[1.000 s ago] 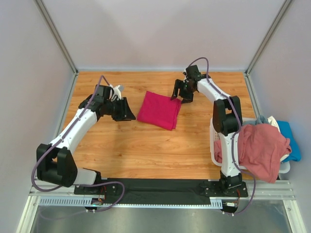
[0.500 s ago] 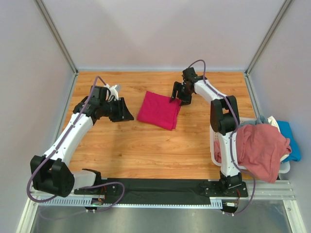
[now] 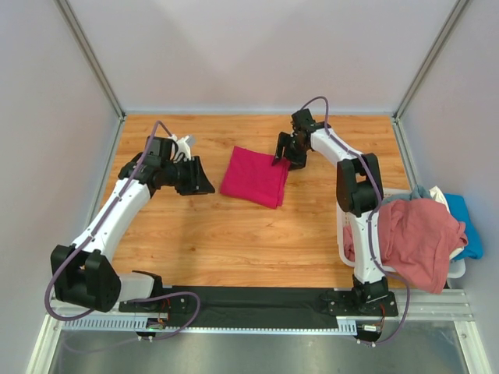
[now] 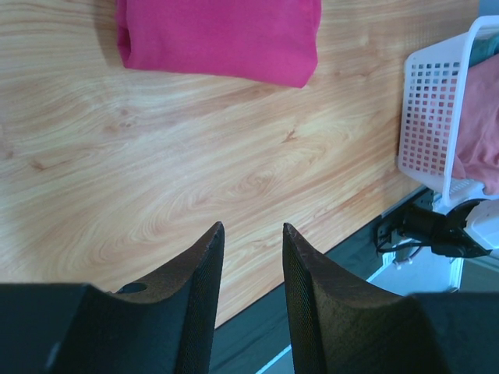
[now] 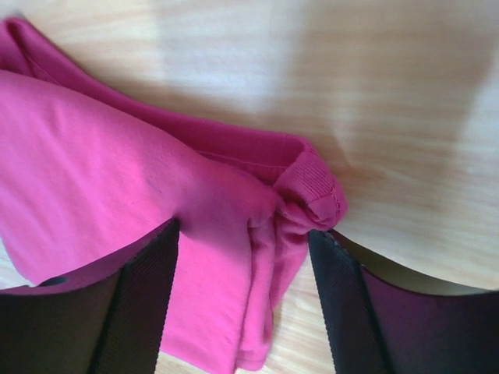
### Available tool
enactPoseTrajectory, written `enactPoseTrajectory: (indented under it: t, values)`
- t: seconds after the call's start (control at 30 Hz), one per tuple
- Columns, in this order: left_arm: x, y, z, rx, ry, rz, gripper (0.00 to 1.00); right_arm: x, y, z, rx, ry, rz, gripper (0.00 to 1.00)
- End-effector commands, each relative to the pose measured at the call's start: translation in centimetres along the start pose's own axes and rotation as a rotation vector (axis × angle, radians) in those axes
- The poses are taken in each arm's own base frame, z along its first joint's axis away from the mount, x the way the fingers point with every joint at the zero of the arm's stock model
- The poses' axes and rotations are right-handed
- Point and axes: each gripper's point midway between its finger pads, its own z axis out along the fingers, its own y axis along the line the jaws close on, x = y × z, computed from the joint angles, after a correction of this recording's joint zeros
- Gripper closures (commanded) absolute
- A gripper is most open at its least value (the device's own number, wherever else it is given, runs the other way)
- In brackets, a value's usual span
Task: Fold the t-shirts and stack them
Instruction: Neatly place the folded tshirt to the corner
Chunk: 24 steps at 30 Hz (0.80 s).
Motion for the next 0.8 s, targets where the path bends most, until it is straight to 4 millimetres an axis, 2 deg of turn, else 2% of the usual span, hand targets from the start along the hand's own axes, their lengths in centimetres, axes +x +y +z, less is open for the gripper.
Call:
enactPoseTrajectory:
  t: [0.0, 0.1, 0.13, 0.23, 0.3, 0.33, 0.4, 0.43, 0.5, 0.53, 0.57, 0.6, 0.67, 0.7, 0.77]
  values:
    - [-0.6, -0.4, -0.9, 0.021, -0.012, 0.032, 0.56, -1.7, 1.9, 0.5, -0.062, -0.037, -0.038, 0.33]
    - [-0.5, 0.2, -1.3, 0.024, -0.017, 0.012, 0.56, -1.9, 2.6, 1.0, -0.104, -0.038, -0.048, 0.5]
    - [-0.5, 0.0, -1.5, 0.036, -0.021, 0.01, 0.56, -2.1, 2.8, 1.2, -0.122, -0.042, -0.058, 0.63]
    - [-0.3, 0.3, -1.9, 0.045, -0.025, -0.005, 0.56, -2.1, 3.0, 0.8, -0.13, -0.034, -0.106, 0.84]
    - [-0.2, 0.3, -2.2, 0.047, -0.028, -0.004, 0.56, -2.6, 2.9, -0.1, -0.115, -0.042, -0.157, 0.94]
    - [0.0, 0.1, -2.6, 0.05, -0.032, -0.001, 0.56, -2.3, 2.6, -0.7, -0.117, -0.03, -0.242, 1.0]
    - [0.5, 0.2, -2.8, 0.048, -0.03, -0.002, 0.56, -2.3, 3.1, -2.1, -0.135, -0.021, -0.329, 1.0]
    - [0.7, 0.0, -3.1, 0.052, -0.038, 0.001, 0.56, -1.4, 2.1, -3.0, -0.083, 0.026, -0.344, 1.0]
    - [1.5, 0.0, -3.3, 0.056, -0.035, -0.005, 0.56, -2.7, -0.2, -5.0, 0.039, 0.002, -0.408, 1.0]
    - [1.9, 0.0, -3.3, 0.058, -0.03, -0.009, 0.56, -2.1, -1.2, -5.9, 0.072, 0.039, -0.407, 1.0]
    - [2.5, 0.2, -3.2, 0.057, -0.02, -0.019, 0.56, -2.3, -1.6, -6.7, 0.076, 0.041, -0.421, 1.0]
    - [2.9, 0.1, -3.3, 0.063, -0.02, -0.024, 0.56, -2.9, -3.2, -7.6, 0.088, 0.045, -0.385, 1.0]
    - [4.0, 0.5, -3.1, 0.063, 0.0, -0.042, 0.56, -3.0, -5.0, -9.1, 0.104, 0.074, -0.392, 1.0]
    - [4.4, 0.6, -3.1, 0.064, 0.006, -0.047, 0.56, -3.7, -6.8, -10.0, 0.127, 0.07, -0.391, 1.0]
    - [5.7, 1.0, -2.9, 0.059, 0.021, -0.066, 0.57, -4.4, -9.3, -11.2, 0.174, 0.075, -0.394, 1.0]
